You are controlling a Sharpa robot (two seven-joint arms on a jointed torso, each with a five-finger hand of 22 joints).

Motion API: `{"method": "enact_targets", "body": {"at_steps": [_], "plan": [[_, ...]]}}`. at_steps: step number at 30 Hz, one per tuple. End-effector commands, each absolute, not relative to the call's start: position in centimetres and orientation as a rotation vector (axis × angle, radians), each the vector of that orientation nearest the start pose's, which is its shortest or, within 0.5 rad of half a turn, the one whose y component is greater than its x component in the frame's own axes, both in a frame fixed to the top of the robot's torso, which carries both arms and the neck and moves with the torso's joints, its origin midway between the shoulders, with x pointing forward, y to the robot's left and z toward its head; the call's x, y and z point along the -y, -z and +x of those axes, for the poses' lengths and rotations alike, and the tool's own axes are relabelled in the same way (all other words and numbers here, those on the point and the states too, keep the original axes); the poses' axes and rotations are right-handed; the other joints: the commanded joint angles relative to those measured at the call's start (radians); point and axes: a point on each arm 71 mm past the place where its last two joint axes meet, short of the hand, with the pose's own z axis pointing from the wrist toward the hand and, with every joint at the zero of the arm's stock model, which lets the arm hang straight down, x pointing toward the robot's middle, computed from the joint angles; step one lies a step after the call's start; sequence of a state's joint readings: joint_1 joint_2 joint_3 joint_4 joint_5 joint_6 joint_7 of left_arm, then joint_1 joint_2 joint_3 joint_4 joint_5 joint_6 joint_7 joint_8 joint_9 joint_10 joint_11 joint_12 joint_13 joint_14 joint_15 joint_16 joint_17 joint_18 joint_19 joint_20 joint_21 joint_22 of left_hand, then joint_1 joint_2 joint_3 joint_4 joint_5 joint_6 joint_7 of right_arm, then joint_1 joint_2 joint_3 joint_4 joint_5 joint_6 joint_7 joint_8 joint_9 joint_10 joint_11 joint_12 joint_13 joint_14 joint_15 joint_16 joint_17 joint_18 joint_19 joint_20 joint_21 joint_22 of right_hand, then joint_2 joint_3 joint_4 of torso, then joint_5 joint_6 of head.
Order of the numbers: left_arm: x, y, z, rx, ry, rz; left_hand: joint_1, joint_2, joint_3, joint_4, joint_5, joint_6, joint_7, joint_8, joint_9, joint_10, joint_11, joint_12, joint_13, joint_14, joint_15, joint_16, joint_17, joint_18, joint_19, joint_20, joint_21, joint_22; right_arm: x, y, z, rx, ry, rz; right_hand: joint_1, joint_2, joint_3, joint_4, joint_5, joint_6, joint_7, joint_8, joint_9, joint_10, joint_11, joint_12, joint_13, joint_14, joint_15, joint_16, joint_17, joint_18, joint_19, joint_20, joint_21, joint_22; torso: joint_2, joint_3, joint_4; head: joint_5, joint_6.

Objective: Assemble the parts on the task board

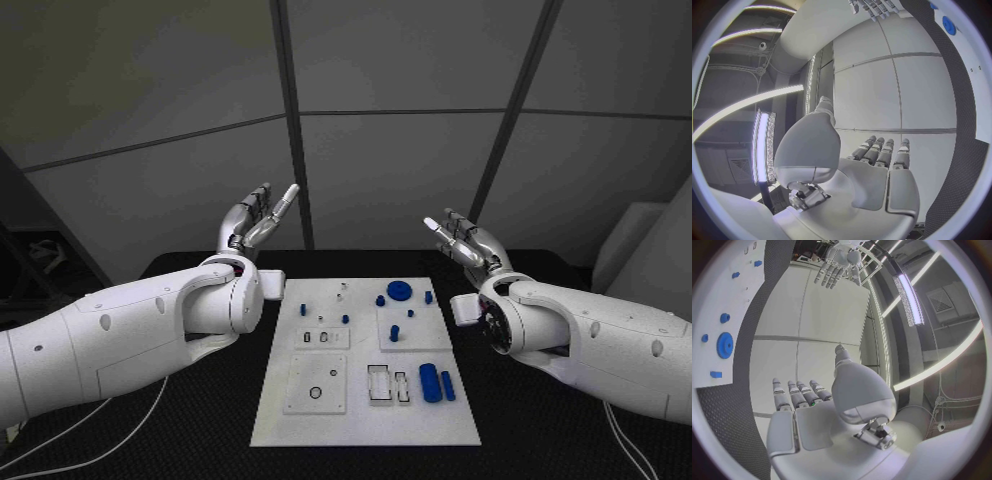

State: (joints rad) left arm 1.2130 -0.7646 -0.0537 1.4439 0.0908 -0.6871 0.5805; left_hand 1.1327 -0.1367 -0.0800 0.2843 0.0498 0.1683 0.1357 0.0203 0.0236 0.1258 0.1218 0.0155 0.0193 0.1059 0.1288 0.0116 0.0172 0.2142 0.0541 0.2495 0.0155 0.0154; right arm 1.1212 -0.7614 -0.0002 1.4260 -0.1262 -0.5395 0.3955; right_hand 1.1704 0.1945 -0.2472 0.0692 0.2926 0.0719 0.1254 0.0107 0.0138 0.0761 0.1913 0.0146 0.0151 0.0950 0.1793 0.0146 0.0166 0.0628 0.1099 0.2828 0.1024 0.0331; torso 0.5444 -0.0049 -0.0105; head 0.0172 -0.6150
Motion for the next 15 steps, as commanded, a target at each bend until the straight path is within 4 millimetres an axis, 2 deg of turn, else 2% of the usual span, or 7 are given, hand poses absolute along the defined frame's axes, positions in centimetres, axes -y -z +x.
{"method": "enact_targets", "body": {"at_steps": [1, 4, 5, 6, 8, 10, 15], "plan": [[-21.7, 17.0, 50.9, -1.061, 1.326, -1.128, 0.046, -0.002, 0.0, 0.014, 0.005, 0.014, 0.021, 0.005, 0.002, 0.012, 0.005, 0.006, 0.002, 0.004, 0.013, 0.008, 0.002, -0.031, 0.004, 0.016, 0.004, 0.002, 20.1, 20.6, 50.3, -1.481, -1.375, 0.976, 0.163, 0.004, 0.039, -0.09, -0.012, 0.154, 0.13, 0.038, 0.023, 0.193, 0.032, 0.039, 0.023, 0.214, 0.028, 0.045, 0.023, 0.024, 0.103, 0.011, 0.079, 0.024, 0.0, -0.0002, -0.0002, 0.0, 0.0], [-21.7, 17.0, 50.9, -1.061, 1.326, -1.128, 0.046, 0.0, 0.002, 0.014, 0.004, 0.015, 0.024, 0.005, 0.003, 0.014, 0.008, 0.006, 0.003, 0.006, 0.014, 0.008, 0.003, -0.032, 0.004, 0.017, 0.004, 0.002, 20.1, 20.5, 50.5, -1.498, -1.378, 0.961, 0.211, 0.001, 0.071, -0.134, -0.03, 0.291, 0.133, 0.071, 0.04, 0.364, 0.043, 0.073, 0.037, 0.372, 0.035, 0.077, 0.034, 0.033, 0.193, 0.01, 0.14, 0.041, 0.0, -0.0002, -0.0002, 0.0, 0.0], [-21.7, 17.0, 50.9, -1.061, 1.326, -1.128, 0.048, 0.004, 0.005, 0.013, 0.004, 0.019, 0.028, 0.006, 0.003, 0.019, 0.012, 0.007, 0.003, 0.009, 0.016, 0.009, 0.003, -0.032, 0.005, 0.018, 0.005, 0.002, 20.2, 20.5, 50.5, -1.5, -1.378, 0.959, 0.228, -0.001, 0.085, -0.152, -0.034, 0.361, 0.132, 0.089, 0.048, 0.449, 0.048, 0.091, 0.043, 0.446, 0.041, 0.092, 0.039, 0.047, 0.253, 0.008, 0.18, 0.053, 0.0, -0.0002, -0.0002, 0.0, 0.0], [-22.7, 17.1, 50.9, -1.059, 1.316, -1.133, 0.05, 0.007, 0.008, 0.013, 0.004, 0.022, 0.032, 0.007, 0.003, 0.023, 0.016, 0.008, 0.004, 0.013, 0.018, 0.009, 0.004, -0.032, 0.005, 0.02, 0.005, 0.002, 21.2, 19.6, 50.9, -1.414, -1.227, 0.699, 0.239, -0.003, 0.096, -0.167, -0.036, 0.421, 0.127, 0.103, 0.054, 0.526, 0.048, 0.105, 0.047, 0.516, 0.041, 0.105, 0.043, 0.06, 0.3, 0.007, 0.21, 0.062, 0.004, -0.0006, -0.002, -0.005, -0.014], [-22.9, 17.0, 50.8, -1.058, 1.318, -1.132, 0.06, 0.012, 0.015, 0.012, 0.004, 0.038, 0.043, 0.01, 0.006, 0.042, 0.027, 0.011, 0.006, 0.028, 0.024, 0.012, 0.006, -0.033, 0.005, 0.026, 0.005, 0.002, 21.5, 19.6, 51.0, -1.412, -1.188, 0.635, 0.26, -0.004, 0.117, -0.193, -0.038, 0.576, 0.127, 0.145, 0.072, 0.725, 0.032, 0.153, 0.062, 0.703, 0.026, 0.151, 0.058, 0.085, 0.399, 0.008, 0.27, 0.079, 0.007, -0.001, -0.0035, -0.004, -0.014], [-23.1, 17.0, 50.8, -1.058, 1.325, -1.131, 0.072, 0.019, 0.023, 0.011, 0.005, 0.059, 0.054, 0.013, 0.008, 0.07, 0.039, 0.015, 0.009, 0.058, 0.037, 0.018, 0.01, -0.033, 0.01, 0.035, 0.008, 0.004, 21.8, 19.5, 51.2, -1.417, -1.149, 0.569, 0.265, -0.007, 0.131, -0.211, -0.041, 0.704, 0.115, 0.171, 0.08, 0.793, 0.013, 0.163, 0.058, 0.773, 0.003, 0.166, 0.058, 0.11, 0.457, 0.008, 0.297, 0.087, 0.011, -0.0014, -0.0051, -0.001, -0.013], [-23.4, 16.9, 50.7, -1.057, 1.337, -1.127, 0.118, 0.037, 0.04, 0.008, 0.004, 0.178, 0.096, 0.038, 0.022, 0.211, 0.083, 0.041, 0.023, 0.248, 0.081, 0.066, 0.033, -0.057, 0.137, 0.046, 0.067, 0.038, 22.2, 19.6, 51.4, -1.449, -1.072, 0.44, 0.259, -0.02, 0.155, -0.248, -0.028, 0.797, 0.092, 0.167, 0.067, 0.897, -0.018, 0.152, 0.047, 0.902, -0.034, 0.185, 0.064, 0.124, 0.564, -0.013, 0.347, 0.103, 0.018, -0.0008, -0.0065, -0.001, -0.014]]}}
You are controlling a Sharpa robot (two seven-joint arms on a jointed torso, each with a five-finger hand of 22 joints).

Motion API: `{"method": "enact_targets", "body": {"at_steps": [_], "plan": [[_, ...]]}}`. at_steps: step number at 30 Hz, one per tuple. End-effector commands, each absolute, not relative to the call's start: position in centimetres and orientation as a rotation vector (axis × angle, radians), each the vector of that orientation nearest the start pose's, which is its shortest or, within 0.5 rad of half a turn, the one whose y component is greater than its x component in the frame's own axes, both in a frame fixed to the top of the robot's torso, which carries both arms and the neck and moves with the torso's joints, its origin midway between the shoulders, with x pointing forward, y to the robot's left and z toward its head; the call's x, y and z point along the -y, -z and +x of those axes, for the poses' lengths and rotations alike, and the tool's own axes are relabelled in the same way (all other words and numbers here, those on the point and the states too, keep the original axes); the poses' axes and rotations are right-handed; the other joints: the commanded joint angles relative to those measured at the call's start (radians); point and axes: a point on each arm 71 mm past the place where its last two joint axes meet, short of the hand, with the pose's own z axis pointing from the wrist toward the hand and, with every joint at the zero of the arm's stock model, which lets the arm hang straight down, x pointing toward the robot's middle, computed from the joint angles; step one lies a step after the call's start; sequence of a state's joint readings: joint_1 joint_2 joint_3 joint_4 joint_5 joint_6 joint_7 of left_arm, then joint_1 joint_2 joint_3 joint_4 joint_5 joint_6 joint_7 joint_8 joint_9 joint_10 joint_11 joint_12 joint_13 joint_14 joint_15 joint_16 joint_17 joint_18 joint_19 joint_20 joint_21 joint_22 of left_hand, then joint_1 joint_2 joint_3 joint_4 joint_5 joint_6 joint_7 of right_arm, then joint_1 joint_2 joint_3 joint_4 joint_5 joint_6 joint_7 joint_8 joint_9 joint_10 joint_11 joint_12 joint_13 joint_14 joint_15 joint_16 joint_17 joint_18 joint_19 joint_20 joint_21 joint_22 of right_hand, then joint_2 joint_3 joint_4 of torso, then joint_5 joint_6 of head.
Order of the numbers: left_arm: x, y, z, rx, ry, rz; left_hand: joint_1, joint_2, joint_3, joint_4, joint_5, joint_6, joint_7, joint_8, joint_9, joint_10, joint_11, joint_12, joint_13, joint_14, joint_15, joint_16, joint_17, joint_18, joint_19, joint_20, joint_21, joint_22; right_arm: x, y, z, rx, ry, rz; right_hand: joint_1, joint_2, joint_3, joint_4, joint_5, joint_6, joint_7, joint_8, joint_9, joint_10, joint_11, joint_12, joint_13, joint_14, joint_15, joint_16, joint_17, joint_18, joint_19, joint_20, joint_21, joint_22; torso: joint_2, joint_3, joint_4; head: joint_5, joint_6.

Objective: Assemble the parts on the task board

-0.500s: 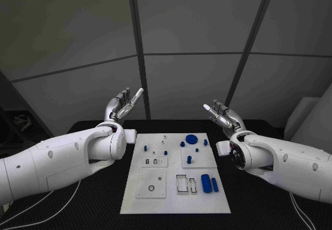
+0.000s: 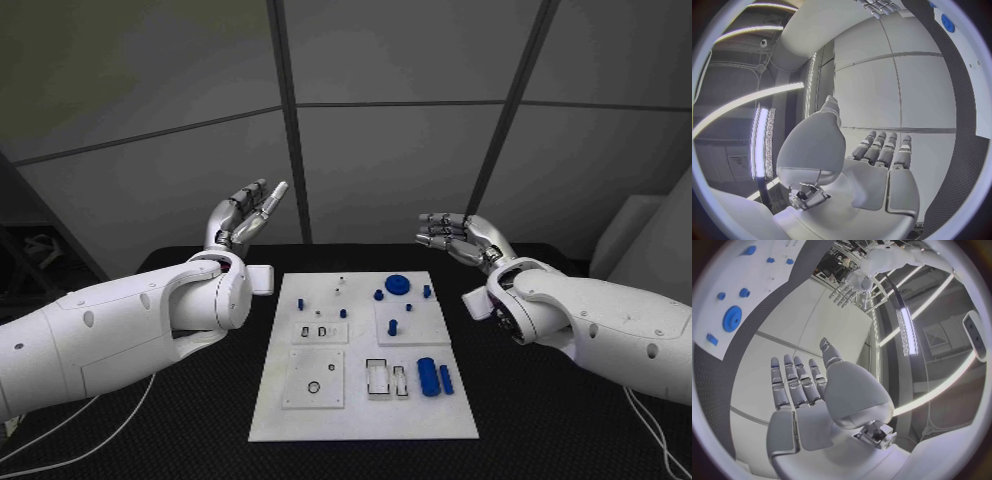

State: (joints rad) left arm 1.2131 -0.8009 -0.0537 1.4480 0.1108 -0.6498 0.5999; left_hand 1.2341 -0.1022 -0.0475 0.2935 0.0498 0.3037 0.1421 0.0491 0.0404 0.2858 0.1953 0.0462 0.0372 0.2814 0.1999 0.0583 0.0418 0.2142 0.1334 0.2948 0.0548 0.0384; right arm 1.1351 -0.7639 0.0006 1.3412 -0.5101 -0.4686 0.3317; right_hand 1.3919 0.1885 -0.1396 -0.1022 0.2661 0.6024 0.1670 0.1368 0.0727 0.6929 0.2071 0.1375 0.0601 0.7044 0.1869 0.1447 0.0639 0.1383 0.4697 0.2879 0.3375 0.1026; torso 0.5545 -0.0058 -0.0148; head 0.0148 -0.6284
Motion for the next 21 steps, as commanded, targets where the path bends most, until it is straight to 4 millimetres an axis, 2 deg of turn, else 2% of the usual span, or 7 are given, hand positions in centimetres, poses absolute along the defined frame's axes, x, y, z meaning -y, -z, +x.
{"method": "enact_targets", "body": {"at_steps": [1, 2, 5, 9, 11, 15, 21], "plan": [[-23.5, 16.8, 50.7, -1.056, 1.339, -1.126, 0.034, 0.007, 0.014, -0.003, 0.004, 0.092, 0.094, 0.022, 0.011, 0.129, 0.022, 0.029, 0.014, 0.159, 0.018, 0.045, 0.019, -0.063, 0.135, 0.001, 0.066, 0.035, 22.2, 19.7, 51.5, -1.462, -1.053, 0.405, 0.034, -0.019, 0.052, -0.086, 0.011, 0.278, 0.047, 0.037, 0.004, 0.295, -0.039, 0.023, 0.002, 0.314, -0.048, 0.055, 0.018, 0.048, 0.221, -0.024, 0.12, 0.036, 0.01, 0.0011, -0.0017, 0.002, 0.001], [-23.6, 16.8, 50.6, -1.056, 1.341, -1.126, 0.05, 0.014, 0.019, -0.007, 0.003, 0.145, 0.096, 0.035, 0.018, 0.217, 0.039, 0.049, 0.023, 0.238, 0.025, 0.067, 0.028, -0.07, 0.216, 0.0, 0.105, 0.055, 22.2, 19.8, 51.5, -1.477, -1.034, 0.369, 0.03, -0.023, 0.058, -0.096, 0.023, 0.289, 0.043, 0.032, 0.0, 0.312, -0.044, 0.015, 0.002, 0.336, -0.055, 0.055, 0.02, 0.048, 0.237, -0.032, 0.128, 0.038, 0.011, 0.0017, -0.0012, 0.001, 0.002], [-23.8, 16.7, 50.5, -1.061, 1.352, -1.116, 0.083, 0.025, 0.022, -0.015, 0.003, 0.284, 0.097, 0.065, 0.031, 0.422, 0.041, 0.093, 0.036, 0.442, 0.013, 0.12, 0.045, -0.064, 0.409, -0.002, 0.2, 0.099, 22.0, 19.8, 51.7, -1.518, -0.974, 0.254, 0.012, -0.033, 0.078, -0.13, 0.033, 0.326, 0.028, 0.018, -0.006, 0.363, -0.061, -0.008, 0.001, 0.417, -0.082, 0.062, 0.03, 0.047, 0.296, -0.062, 0.168, 0.054, 0.016, 0.0027, -0.0009, 0.004, 0.003], [-24.0, 16.4, 50.0, -1.081, 1.374, -1.101, 0.127, 0.047, 0.019, -0.055, 0.003, 0.522, 0.098, 0.121, 0.052, 0.61, 0.003, 0.143, 0.044, 0.616, -0.036, 0.174, 0.068, -0.03, 0.57, -0.015, 0.284, 0.127, 21.5, 19.3, 52.2, -1.55, -0.883, 0.102, -0.011, -0.047, 0.106, -0.176, 0.059, 0.373, 0.012, 0.007, -0.005, 0.426, -0.083, -0.03, 0.002, 0.543, -0.123, 0.087, 0.054, 0.047, 0.373, -0.104, 0.247, 0.092, 0.029, 0.0046, -0.0011, 0.005, 0.006], [-24.0, 16.2, 49.6, -1.095, 1.387, -1.089, 0.14, 0.055, 0.012, -0.076, 0.003, 0.558, 0.087, 0.127, 0.05, 0.658, -0.011, 0.148, 0.043, 0.679, -0.053, 0.187, 0.08, -0.029, 0.626, -0.03, 0.31, 0.135, 21.2, 18.9, 52.5, -1.567, -0.837, 0.036, -0.021, -0.06, 0.12, -0.188, 0.081, 0.39, 0.007, -0.002, -0.005, 0.452, -0.095, -0.043, 0.002, 0.615, -0.147, 0.111, 0.075, 0.044, 0.412, -0.131, 0.311, 0.126, 0.038, 0.005, 0.0003, 0.006, 0.008], [-23.8, 15.8, 48.7, -1.126, 1.42, -1.07, 0.159, 0.068, -0.001, -0.108, 0.004, 0.609, 0.071, 0.13, 0.045, 0.726, -0.033, 0.149, 0.043, 0.77, -0.079, 0.203, 0.105, -0.028, 0.704, -0.056, 0.346, 0.145, 20.2, 18.1, 53.2, -1.613, -0.732, -0.093, -0.048, -0.084, 0.144, -0.185, 0.089, 0.416, -0.006, -0.019, -0.004, 0.486, -0.111, -0.065, 0.005, 0.733, -0.172, 0.165, 0.128, 0.043, 0.468, -0.166, 0.425, 0.189, 0.054, 0.0056, 0.0032, 0.005, 0.009], [-23.3, 15.4, 47.3, -1.159, 1.466, -1.062, 0.158, 0.076, -0.02, -0.127, 0.003, 0.628, 0.066, 0.116, 0.035, 0.75, -0.038, 0.128, 0.037, 0.797, -0.089, 0.187, 0.122, -0.03, 0.76, -0.073, 0.377, 0.155, 18.4, 16.9, 54.0, -1.634, -0.593, -0.249, -0.08, -0.109, 0.185, -0.185, 0.083, 0.435, -0.013, -0.044, -0.004, 0.493, -0.123, -0.074, 0.008, 0.805, -0.182, 0.325, 0.249, 0.044, 0.498, -0.189, 0.541, 0.258, 0.082, 0.0045, 0.0064, 0.001, 0.017]]}}
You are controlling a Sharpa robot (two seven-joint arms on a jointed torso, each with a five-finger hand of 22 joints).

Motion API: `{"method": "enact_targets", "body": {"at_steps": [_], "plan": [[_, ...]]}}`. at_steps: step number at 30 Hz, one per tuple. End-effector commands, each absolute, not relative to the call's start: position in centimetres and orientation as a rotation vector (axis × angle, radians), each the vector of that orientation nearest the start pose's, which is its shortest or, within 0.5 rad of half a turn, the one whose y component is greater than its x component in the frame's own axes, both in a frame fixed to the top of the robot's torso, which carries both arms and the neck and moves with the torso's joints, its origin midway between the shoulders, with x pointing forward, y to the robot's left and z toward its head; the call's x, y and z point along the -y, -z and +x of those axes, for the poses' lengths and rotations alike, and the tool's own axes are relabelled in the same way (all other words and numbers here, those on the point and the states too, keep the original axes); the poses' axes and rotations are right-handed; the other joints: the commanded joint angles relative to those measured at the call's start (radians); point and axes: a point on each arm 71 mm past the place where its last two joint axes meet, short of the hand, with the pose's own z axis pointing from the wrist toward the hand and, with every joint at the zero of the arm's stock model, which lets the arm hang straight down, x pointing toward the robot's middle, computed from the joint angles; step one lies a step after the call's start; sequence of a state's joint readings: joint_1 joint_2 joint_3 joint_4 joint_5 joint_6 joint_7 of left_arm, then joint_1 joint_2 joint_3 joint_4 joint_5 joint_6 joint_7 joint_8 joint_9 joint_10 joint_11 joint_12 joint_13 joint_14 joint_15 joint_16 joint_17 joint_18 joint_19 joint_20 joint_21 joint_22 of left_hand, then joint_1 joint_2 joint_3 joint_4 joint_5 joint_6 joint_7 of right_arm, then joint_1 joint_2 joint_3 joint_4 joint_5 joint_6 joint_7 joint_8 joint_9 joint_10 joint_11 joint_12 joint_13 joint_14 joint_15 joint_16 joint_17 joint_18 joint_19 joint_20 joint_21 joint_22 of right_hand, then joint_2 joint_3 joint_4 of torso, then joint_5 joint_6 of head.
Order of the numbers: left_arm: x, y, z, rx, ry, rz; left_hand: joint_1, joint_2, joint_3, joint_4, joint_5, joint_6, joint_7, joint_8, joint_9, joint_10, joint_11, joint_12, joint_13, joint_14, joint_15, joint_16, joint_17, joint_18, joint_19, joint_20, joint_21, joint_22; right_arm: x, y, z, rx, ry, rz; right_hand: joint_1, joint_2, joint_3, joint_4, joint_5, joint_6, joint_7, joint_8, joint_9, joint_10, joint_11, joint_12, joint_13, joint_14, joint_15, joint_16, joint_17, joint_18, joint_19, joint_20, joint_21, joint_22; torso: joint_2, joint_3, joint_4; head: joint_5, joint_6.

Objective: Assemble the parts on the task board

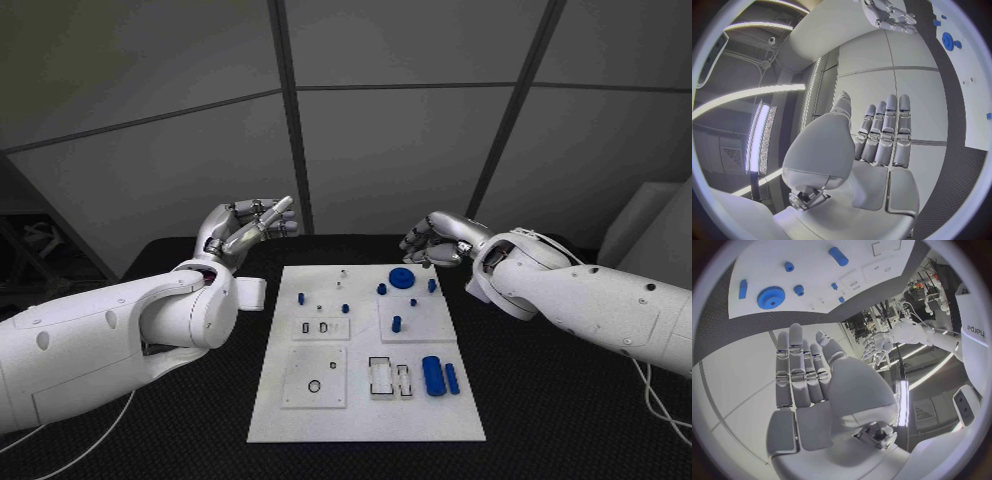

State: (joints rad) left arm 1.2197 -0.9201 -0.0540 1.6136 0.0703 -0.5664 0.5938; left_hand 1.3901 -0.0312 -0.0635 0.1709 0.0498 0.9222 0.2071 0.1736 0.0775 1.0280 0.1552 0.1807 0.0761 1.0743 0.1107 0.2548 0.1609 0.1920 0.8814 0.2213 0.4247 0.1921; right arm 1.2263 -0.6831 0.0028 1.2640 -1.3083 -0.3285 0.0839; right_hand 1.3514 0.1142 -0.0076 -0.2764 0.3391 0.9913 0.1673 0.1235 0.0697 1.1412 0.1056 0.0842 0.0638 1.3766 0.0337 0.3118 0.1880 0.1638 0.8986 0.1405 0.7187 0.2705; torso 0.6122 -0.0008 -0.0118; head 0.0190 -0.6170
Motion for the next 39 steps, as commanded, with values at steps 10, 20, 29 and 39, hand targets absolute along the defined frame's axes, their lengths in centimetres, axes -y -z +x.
{"method": "enact_targets", "body": {"at_steps": [10, 20, 29, 39], "plan": [[-22.9, 14.8, 45.6, -1.18, 1.51, -1.058, -0.005, 0.007, -0.02, -0.015, 0.003, 0.004, 0.004, -0.028, -0.01, 0.001, 0.007, -0.032, -0.008, -0.014, 0.007, -0.041, 0.005, -0.01, 0.016, 0.002, 0.009, 0.0, 16.1, 16.1, 54.3, -1.654, -0.455, -0.394, -0.099, -0.084, 0.15, -0.005, -0.002, 0.057, -0.019, -0.058, 0.002, 0.015, -0.017, -0.022, 0.009, 0.132, -0.025, 0.559, 0.501, -0.006, 0.148, -0.036, 0.37, 0.335, 0.073, -0.0031, 0.0123, -0.003, 0.02], [-22.7, 14.3, 45.2, -1.178, 1.524, -1.053, -0.01, 0.012, -0.029, -0.022, 0.003, -0.001, 0.011, -0.043, -0.011, -0.006, 0.013, -0.051, -0.009, -0.026, 0.013, -0.066, 0.007, -0.012, 0.005, 0.007, 0.003, -0.006, 15.0, 16.1, 54.2, -1.658, -0.402, -0.461, -0.11, -0.111, 0.189, 0.009, -0.021, 0.031, -0.024, -0.058, 0.003, -0.043, -0.008, -0.018, 0.02, 0.131, -0.019, 0.858, 0.807, -0.048, 0.29, -0.027, 0.55, 0.628, 0.1, -0.0072, 0.017, -0.006, 0.022], [-22.8, 14.1, 45.3, -1.172, 1.522, -1.05, -0.011, 0.014, -0.03, -0.023, 0.003, -0.002, 0.011, -0.045, -0.011, -0.007, 0.014, -0.053, -0.009, -0.027, 0.014, -0.069, 0.008, -0.012, 0.004, 0.007, 0.002, -0.006, 14.3, 15.9, 54.1, -1.623, -0.413, -0.467, -0.109, -0.113, 0.208, 0.016, -0.02, 0.025, -0.023, -0.058, 0.003, -0.043, -0.008, -0.015, 0.027, 0.132, -0.02, 0.935, 0.888, -0.061, 0.331, -0.022, 0.598, 0.714, 0.111, -0.0084, 0.0205, -0.011, 0.024], [-22.9, 14.0, 45.4, -1.169, 1.517, -1.054, -0.012, 0.019, -0.036, -0.03, 0.003, -0.021, 0.017, -0.065, -0.013, -0.033, 0.021, -0.077, -0.012, -0.024, 0.018, -0.083, 0.013, -0.011, 0.001, 0.011, 0.0, -0.01, 13.4, 15.9, 54.2, -1.621, -0.427, -0.48, -0.109, -0.114, 0.236, 0.02, -0.02, 0.02, -0.018, -0.058, 0.003, -0.026, -0.01, -0.012, 0.031, 0.134, -0.02, 0.986, 0.941, -0.069, 0.358, -0.02, 0.632, 0.773, 0.112, -0.0078, 0.0213, -0.002, 0.02]]}}
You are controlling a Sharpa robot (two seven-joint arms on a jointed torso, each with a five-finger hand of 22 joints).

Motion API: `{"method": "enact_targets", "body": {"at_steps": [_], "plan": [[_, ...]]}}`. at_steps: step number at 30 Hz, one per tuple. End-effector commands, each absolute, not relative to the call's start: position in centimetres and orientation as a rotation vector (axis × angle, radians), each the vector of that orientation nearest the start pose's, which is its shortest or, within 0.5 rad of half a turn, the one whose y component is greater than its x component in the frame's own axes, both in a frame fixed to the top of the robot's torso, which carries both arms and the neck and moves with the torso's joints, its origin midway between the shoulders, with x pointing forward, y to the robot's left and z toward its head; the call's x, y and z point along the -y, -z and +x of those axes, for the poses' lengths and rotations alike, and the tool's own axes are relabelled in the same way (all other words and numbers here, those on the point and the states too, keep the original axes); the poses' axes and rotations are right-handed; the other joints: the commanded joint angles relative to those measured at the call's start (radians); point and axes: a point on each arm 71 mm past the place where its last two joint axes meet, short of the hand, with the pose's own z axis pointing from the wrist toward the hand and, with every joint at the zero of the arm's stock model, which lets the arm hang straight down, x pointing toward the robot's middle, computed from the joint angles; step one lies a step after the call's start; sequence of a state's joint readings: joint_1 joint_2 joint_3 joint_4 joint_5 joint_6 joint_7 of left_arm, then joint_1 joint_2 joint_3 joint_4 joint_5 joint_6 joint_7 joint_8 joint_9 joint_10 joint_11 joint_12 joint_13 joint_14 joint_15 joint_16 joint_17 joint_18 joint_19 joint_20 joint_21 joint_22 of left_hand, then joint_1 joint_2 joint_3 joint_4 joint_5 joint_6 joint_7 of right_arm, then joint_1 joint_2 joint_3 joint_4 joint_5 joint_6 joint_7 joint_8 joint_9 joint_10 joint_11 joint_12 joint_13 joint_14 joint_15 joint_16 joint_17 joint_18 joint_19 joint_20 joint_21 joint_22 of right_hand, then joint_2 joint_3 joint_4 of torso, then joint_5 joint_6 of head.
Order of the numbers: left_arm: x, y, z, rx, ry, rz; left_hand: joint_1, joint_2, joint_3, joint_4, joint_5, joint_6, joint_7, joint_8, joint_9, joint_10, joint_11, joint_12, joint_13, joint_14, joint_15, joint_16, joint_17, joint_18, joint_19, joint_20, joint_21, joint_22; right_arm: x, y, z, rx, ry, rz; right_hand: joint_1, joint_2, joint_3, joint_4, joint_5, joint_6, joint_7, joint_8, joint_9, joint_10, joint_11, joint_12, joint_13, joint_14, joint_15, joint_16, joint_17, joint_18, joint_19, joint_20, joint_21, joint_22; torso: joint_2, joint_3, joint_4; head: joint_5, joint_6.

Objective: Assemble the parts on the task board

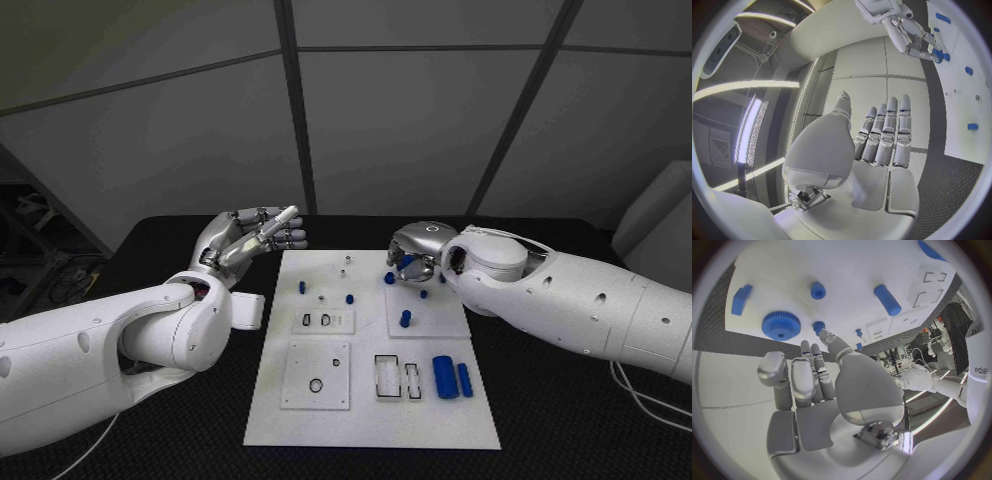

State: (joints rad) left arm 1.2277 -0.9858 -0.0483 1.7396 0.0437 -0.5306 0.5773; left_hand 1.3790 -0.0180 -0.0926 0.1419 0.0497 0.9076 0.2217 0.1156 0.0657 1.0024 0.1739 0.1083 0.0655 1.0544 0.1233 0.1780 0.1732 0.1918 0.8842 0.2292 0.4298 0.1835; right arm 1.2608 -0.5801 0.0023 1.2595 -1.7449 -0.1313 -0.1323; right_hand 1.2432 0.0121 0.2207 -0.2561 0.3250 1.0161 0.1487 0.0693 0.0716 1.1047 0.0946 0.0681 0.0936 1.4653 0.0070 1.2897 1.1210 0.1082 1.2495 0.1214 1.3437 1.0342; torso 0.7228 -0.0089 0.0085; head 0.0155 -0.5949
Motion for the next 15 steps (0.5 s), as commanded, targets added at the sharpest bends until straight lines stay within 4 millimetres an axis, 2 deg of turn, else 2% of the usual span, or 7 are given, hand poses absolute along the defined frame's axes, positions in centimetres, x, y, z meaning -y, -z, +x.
{"method": "enact_targets", "body": {"at_steps": [1, 4, 15], "plan": [[-22.89, 14.03, 45.37, -1.169, 1.517, -1.054, -0.001, 0.005, -0.007, -0.001, 0.003, -0.006, 0.002, -0.007, -0.001, -0.007, 0.002, -0.004, -0.001, -0.004, 0.005, -0.007, 0.001, -0.011, -0.001, 0.003, -0.005, -0.001, 13.3, 15.94, 54.15, -1.622, -0.428, -0.482, 0.0, -0.012, 0.01, 0.0, -0.006, -0.005, 0.001, -0.004, 0.001, 0.012, 0.001, 0.004, 0.001, 0.046, 0.006, 0.011, 0.011, -0.014, 0.009, -0.001, 0.009, 0.012, 0.0, 0.0002, 0.0001, 0.003, -0.005], [-22.86, 14.04, 45.39, -1.17, 1.517, -1.055, -0.001, 0.006, -0.007, -0.001, 0.003, -0.006, 0.003, -0.007, -0.001, -0.008, 0.002, -0.005, -0.001, -0.003, 0.005, -0.007, 0.001, -0.011, -0.001, 0.003, -0.005, -0.002, 13.05, 15.99, 54.15, -1.627, -0.431, -0.488, 0.0, -0.013, 0.015, 0.0, -0.007, -0.006, 0.001, -0.004, 0.001, 0.014, 0.001, 0.004, 0.002, 0.046, 0.006, 0.015, 0.016, -0.015, 0.011, -0.001, 0.012, 0.018, 0.002, 0.0015, 0.0008, 0.0, -0.005], [-22.85, 14.05, 45.46, -1.172, 1.515, -1.057, -0.001, 0.008, -0.007, -0.002, 0.003, -0.008, 0.003, -0.009, -0.001, -0.01, 0.003, -0.007, -0.001, -0.002, 0.006, -0.008, 0.002, -0.01, -0.001, 0.003, -0.005, -0.002, 12.59, 16.14, 54.24, -1.637, -0.437, -0.501, 0.0, -0.013, 0.036, 0.002, -0.009, -0.009, 0.002, -0.004, 0.001, 0.028, -0.001, 0.006, 0.003, 0.044, 0.005, 0.03, 0.028, -0.016, 0.015, -0.001, 0.021, 0.032, 0.003, 0.0003, 0.0005, 0.001, -0.01]]}}
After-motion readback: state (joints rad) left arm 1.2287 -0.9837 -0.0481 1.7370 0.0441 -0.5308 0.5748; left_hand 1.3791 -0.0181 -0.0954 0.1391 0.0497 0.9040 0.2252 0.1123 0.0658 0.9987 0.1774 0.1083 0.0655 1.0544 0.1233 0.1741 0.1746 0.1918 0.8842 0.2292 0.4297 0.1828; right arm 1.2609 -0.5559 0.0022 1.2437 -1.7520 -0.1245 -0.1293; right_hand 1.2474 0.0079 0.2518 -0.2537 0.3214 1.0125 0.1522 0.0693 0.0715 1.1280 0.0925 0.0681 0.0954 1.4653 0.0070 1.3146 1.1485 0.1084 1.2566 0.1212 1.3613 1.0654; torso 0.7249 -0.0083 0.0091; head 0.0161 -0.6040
